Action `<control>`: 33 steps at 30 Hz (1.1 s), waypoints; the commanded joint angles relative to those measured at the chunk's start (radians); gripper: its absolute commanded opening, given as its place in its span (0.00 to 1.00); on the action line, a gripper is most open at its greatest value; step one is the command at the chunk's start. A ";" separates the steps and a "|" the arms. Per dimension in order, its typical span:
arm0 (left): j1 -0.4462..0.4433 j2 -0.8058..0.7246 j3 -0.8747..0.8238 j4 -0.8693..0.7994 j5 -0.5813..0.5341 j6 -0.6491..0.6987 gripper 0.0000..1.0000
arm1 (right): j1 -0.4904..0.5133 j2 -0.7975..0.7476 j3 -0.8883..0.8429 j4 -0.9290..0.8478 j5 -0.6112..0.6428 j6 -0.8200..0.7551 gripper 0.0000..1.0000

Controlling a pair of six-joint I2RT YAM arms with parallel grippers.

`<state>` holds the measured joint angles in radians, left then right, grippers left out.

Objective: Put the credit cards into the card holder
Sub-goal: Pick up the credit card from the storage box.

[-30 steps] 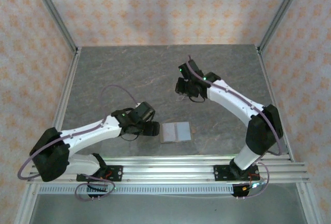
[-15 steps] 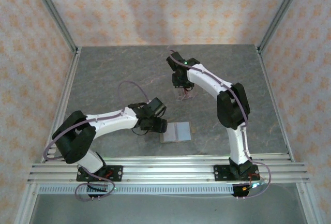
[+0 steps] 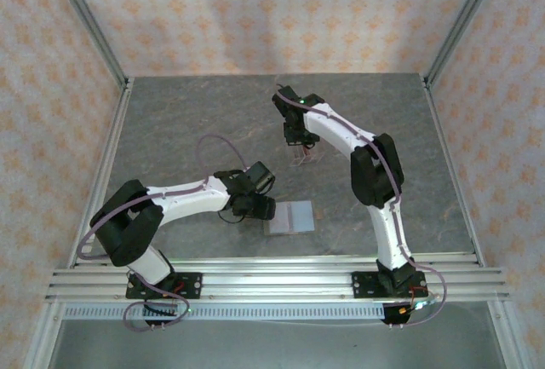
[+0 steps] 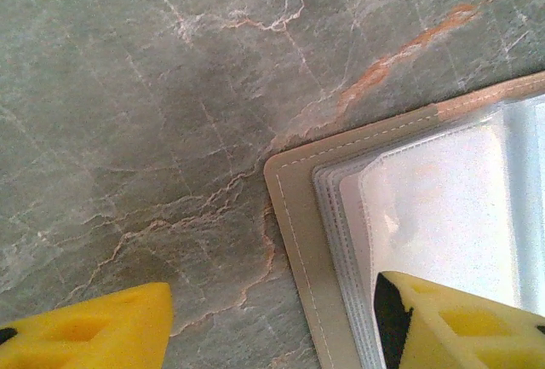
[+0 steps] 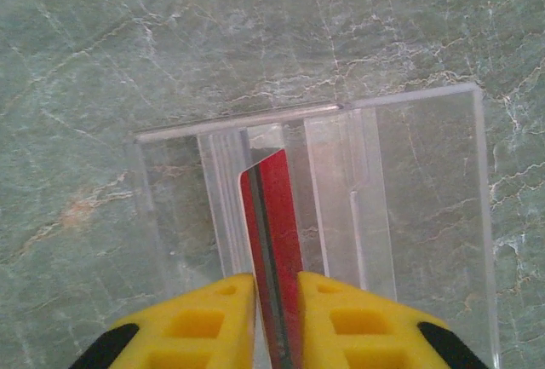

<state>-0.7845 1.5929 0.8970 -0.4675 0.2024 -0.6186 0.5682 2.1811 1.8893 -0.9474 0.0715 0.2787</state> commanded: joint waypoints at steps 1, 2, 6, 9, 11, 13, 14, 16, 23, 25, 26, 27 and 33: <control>0.001 -0.004 0.011 0.008 -0.003 0.016 0.65 | -0.008 0.020 0.031 -0.040 0.011 -0.015 0.17; 0.002 -0.006 0.012 0.007 -0.003 0.014 0.65 | -0.007 0.022 0.030 -0.041 0.010 -0.016 0.16; 0.001 -0.014 0.005 0.007 -0.007 0.011 0.65 | -0.011 0.026 0.033 -0.044 0.009 -0.017 0.10; 0.001 -0.017 0.004 0.007 -0.009 0.011 0.65 | -0.010 0.022 0.035 -0.047 0.015 -0.020 0.05; 0.001 -0.014 0.003 0.007 -0.009 0.010 0.64 | -0.011 0.017 0.043 -0.057 0.027 -0.028 0.00; 0.002 -0.011 0.004 0.005 -0.009 0.010 0.64 | -0.011 0.005 0.054 -0.068 0.052 -0.034 0.00; 0.002 -0.012 0.005 0.004 -0.008 0.011 0.64 | -0.011 -0.002 0.059 -0.074 0.067 -0.038 0.00; 0.002 -0.017 0.007 -0.003 -0.012 0.013 0.64 | -0.010 -0.027 0.071 -0.086 0.101 -0.045 0.00; 0.001 -0.052 0.010 -0.017 -0.011 0.014 0.66 | -0.004 -0.216 -0.036 -0.043 0.153 -0.038 0.00; 0.001 -0.039 0.020 -0.019 -0.003 0.017 0.66 | 0.006 -0.294 -0.137 0.016 0.105 -0.034 0.00; 0.001 -0.030 0.028 -0.018 0.002 0.017 0.65 | 0.014 -0.339 -0.201 0.056 0.070 -0.030 0.00; -0.001 -0.020 0.034 -0.017 0.006 0.017 0.65 | 0.023 -0.384 -0.259 0.099 0.035 -0.024 0.00; -0.034 0.032 0.082 -0.037 -0.008 0.019 0.63 | 0.052 -0.646 -0.630 0.339 -0.140 0.038 0.00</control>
<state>-0.7979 1.5932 0.9417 -0.4686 0.2028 -0.6189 0.6102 1.6081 1.3651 -0.7467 0.0338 0.2771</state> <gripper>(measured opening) 0.637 0.044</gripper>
